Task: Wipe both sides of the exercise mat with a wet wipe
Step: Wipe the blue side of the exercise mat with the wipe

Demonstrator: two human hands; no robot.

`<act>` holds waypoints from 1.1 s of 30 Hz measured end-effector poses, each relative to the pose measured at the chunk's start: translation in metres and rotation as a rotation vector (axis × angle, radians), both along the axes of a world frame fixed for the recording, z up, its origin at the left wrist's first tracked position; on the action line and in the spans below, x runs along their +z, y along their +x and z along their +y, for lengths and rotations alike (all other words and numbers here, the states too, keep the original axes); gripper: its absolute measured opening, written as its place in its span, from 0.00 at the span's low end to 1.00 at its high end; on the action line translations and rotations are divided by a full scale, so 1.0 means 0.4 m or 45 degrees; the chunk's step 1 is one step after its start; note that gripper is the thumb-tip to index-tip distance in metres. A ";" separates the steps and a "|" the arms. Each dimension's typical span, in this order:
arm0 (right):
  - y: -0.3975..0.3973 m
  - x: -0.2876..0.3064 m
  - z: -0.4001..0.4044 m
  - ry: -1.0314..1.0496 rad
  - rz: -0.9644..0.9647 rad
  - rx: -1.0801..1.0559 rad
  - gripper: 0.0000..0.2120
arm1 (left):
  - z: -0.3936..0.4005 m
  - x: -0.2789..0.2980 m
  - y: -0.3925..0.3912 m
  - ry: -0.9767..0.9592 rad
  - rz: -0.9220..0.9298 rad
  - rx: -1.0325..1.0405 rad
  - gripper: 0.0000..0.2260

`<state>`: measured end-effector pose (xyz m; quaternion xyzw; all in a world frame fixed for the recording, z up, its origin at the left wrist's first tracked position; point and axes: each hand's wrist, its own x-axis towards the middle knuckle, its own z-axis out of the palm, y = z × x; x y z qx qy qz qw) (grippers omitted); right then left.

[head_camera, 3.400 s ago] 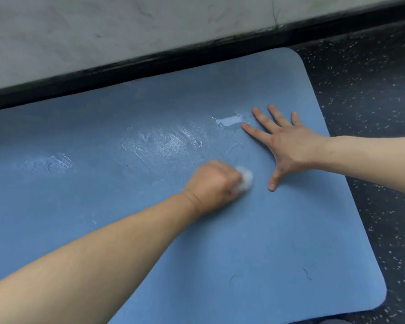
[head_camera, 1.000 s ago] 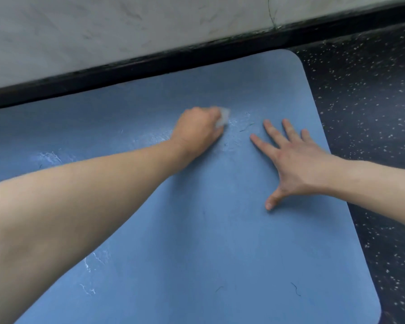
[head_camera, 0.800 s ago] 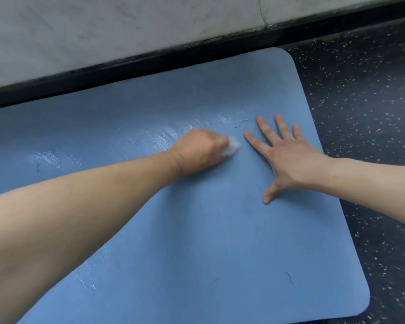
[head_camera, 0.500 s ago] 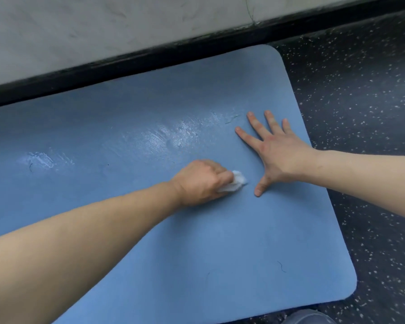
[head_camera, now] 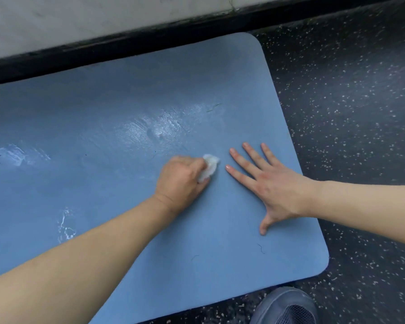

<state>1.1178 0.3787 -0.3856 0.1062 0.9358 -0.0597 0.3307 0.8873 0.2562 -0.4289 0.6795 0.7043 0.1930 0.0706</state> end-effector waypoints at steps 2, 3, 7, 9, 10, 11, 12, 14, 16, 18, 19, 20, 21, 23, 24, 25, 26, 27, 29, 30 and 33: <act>0.002 -0.009 -0.006 0.030 0.020 -0.004 0.82 | -0.066 -0.012 0.098 0.023 -0.095 -0.300 0.10; 0.001 -0.014 -0.007 0.033 0.016 -0.009 0.83 | -0.107 -0.011 0.138 0.024 -0.096 -0.573 0.09; -0.004 -0.015 -0.012 0.019 -0.008 -0.051 0.83 | -0.114 -0.012 0.079 -0.018 -0.010 -0.561 0.10; -0.004 -0.016 -0.011 0.016 -0.017 -0.060 0.83 | -0.103 -0.006 0.047 0.004 -0.046 -0.123 0.12; -0.003 -0.017 -0.010 0.019 -0.022 -0.057 0.83 | -0.120 -0.011 0.062 0.001 -0.053 -0.087 0.12; -0.004 -0.016 -0.010 0.026 -0.027 -0.051 0.83 | -0.157 -0.016 0.105 0.015 -0.094 -0.174 0.10; -0.004 -0.016 -0.009 0.036 -0.034 -0.045 0.83 | -0.207 -0.020 0.156 0.020 -0.135 -0.374 0.08; -0.005 -0.012 -0.011 0.052 -0.040 -0.046 0.83 | -0.281 -0.020 0.216 -0.003 -0.118 -0.842 0.05; -0.007 -0.001 -0.017 0.045 -0.050 -0.058 0.82 | -0.286 -0.019 0.202 -0.053 -0.072 -0.810 0.07; -0.005 0.014 -0.021 0.008 -0.091 -0.066 0.79 | -0.263 -0.008 0.179 -0.050 -0.148 -0.361 0.12; -0.004 0.024 -0.019 -0.025 -0.125 -0.052 0.78 | -0.258 -0.003 0.181 -0.032 -0.170 -0.216 0.13; -0.002 0.036 -0.013 -0.068 -0.159 -0.030 0.77 | -0.267 -0.005 0.195 -0.039 -0.192 -0.183 0.12; -0.002 0.048 -0.006 -0.113 -0.183 -0.009 0.76 | -0.293 -0.013 0.232 -0.047 -0.225 -0.241 0.10; -0.002 0.069 0.007 -0.156 -0.193 -0.001 0.74 | -0.365 -0.024 0.318 -0.059 -0.223 -0.565 0.06; -0.003 0.076 0.010 -0.147 -0.177 -0.014 0.73 | -0.385 -0.029 0.344 -0.065 -0.169 -0.716 0.06; -0.005 0.080 0.013 -0.123 -0.154 -0.028 0.73 | -0.387 -0.038 0.354 -0.081 -0.123 -0.824 0.05; -0.010 0.084 0.016 -0.087 -0.132 -0.040 0.73 | -0.369 -0.040 0.353 -0.067 -0.074 -0.894 0.05; -0.013 0.085 0.022 -0.049 -0.114 -0.057 0.72 | -0.334 -0.037 0.336 -0.047 -0.040 -0.895 0.03; -0.023 0.087 0.049 0.007 -0.075 -0.112 0.73 | -0.245 -0.027 0.276 0.001 -0.071 -0.633 0.03; -0.030 0.087 0.068 0.027 -0.055 -0.144 0.74 | -0.201 -0.026 0.246 0.018 -0.118 -0.435 0.05; -0.049 0.081 0.119 0.055 -0.031 -0.205 0.76 | -0.156 -0.005 0.263 -0.096 -0.168 -0.412 0.04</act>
